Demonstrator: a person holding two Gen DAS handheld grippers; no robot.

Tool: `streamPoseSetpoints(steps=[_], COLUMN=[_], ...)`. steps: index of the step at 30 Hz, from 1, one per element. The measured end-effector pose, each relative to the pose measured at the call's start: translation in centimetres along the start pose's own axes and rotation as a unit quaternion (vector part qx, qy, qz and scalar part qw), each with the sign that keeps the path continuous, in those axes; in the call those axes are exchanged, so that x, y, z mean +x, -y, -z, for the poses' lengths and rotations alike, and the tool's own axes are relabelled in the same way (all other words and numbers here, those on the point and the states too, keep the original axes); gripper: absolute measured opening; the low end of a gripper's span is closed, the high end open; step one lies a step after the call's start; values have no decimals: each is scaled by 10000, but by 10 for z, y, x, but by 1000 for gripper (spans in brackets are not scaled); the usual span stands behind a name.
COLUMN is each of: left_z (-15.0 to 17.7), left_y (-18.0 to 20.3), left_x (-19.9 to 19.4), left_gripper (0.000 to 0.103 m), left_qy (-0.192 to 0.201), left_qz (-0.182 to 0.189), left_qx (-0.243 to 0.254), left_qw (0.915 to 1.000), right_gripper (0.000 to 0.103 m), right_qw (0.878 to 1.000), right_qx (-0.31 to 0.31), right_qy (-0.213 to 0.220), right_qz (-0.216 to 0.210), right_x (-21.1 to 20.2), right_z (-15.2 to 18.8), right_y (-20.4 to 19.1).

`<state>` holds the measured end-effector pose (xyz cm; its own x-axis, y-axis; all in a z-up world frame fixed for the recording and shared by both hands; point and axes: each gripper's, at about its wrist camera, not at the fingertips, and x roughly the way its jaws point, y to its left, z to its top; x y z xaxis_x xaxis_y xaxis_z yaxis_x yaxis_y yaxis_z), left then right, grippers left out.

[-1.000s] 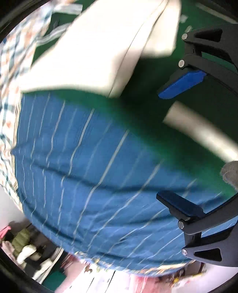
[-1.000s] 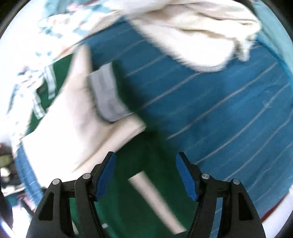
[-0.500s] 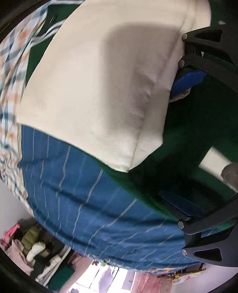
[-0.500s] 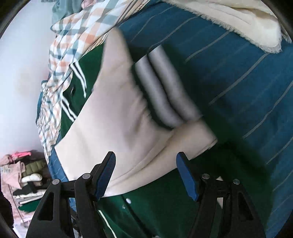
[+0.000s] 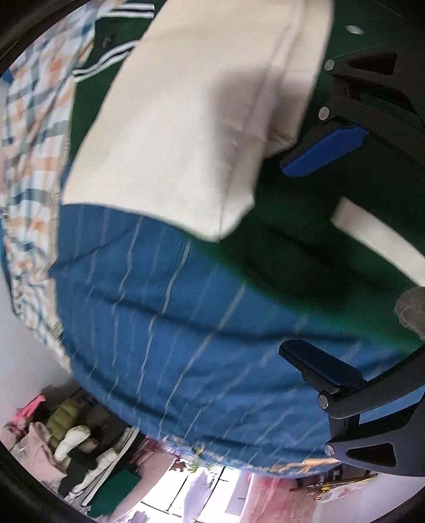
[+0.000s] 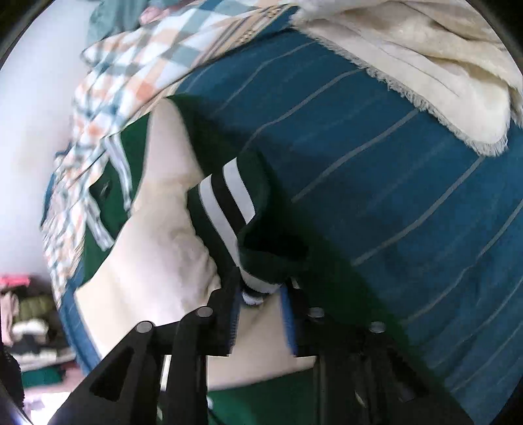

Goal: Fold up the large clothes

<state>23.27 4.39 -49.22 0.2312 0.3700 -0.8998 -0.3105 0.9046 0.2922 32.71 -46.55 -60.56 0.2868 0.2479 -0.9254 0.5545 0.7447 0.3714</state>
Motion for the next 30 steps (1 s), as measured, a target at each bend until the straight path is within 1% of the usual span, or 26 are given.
streamPoseSetpoints(steps=[1,2,3,5,6,8,9,10,11,12,13,14,15,17,19,20,21,22,23,24,25,26,27,28,29,30], left_z=[3,6,8,12,12,10,8,7,6,5,5,5,6,8,9,10,10,9,8,5,1,-2,-7,-11,-14,-16], left_y=[-6,-11,-16,-19,-20,-22,-22,-20,-17,-16,-16,-15,-15,-14,-16,-14,-14,-13,-11,-8,-6,-7,-8,-10,-12,-13], left_x=[-4,-5,-3,10,19,40,48,56,63,67,75,75,75,72,68,65,62,59,59,60,65,70,77,81,83,83], left_gripper=[103,103,103,103,103,103,103,103,103,103,103,103,103,103,103,103,103,103,103,103,103,103,103,103,103,103], left_qy=[70,124,164,136,52,-121,-171,-223,-253,-285,-386,-408,-382,-340,-316,-322,-299,-240,-190,-140,-135,-132,-175,-218,-273,-329], left_qz=[-57,-149,-252,-493,-528,-626,-644,-670,-743,-746,-699,-681,-671,-669,-676,-687,-678,-660,-662,-700,-759,-761,-681,-613,-547,-524], left_qx=[48,121,214,366,372,301,290,287,311,310,269,249,263,332,372,403,424,440,471,535,562,534,450,369,286,254], left_qw=[9999,9997,9993,9980,9979,9975,9974,9971,9964,9963,9964,9965,9967,9966,9965,9963,9964,9966,9965,9960,9954,9956,9965,9972,9977,9978], right_gripper=[54,58,60,60,60,60,60,57,49,28,29,29,29,33,38,38,39,40,40,40,39,39,39,39,39,40], right_qw=[9996,9986,9944,9852,9795,9630,9522,9438,9374,9449,9607,9789,9877,9920,9923,9922,9891,9834,9731,9639,9581,9608,9690,9790,9846,9857], right_qx=[-206,-359,-707,-1222,-1469,-2141,-2425,-2598,-2614,-2276,-1801,-1009,-302,448,370,30,-452,-846,-1363,-1714,-1870,-1777,-1489,-1040,-678,-514], right_qy=[84,125,108,-121,-250,-624,-736,-738,-497,-326,-303,-300,-331,-509,-497,-420,-339,-306,-292,-245,-143,-63,-94,-134,-191,-235], right_qz=[185,376,779,1193,1356,1512,1706,1905,2248,2330,2092,1753,1497,1069,1073,1171,1361,1573,1837,2024,2165,2128,1971,1749,1599,1587], right_x=[-13,-19,-28,-28,-21,-1,11,20,26,26,23,18,16,15,6,0,-4,-2,4,10,15,18,21,22,22,19], right_z=[5,8,15,31,37,52,58,62,61,52,43,31,25,22,23,25,28,30,33,34,31,25,18,11,8,9], right_y=[2,4,6,13,11,5,2,0,5,16,30,55,78,101,96,84,70,60,47,41,40,46,53,65,72,74])
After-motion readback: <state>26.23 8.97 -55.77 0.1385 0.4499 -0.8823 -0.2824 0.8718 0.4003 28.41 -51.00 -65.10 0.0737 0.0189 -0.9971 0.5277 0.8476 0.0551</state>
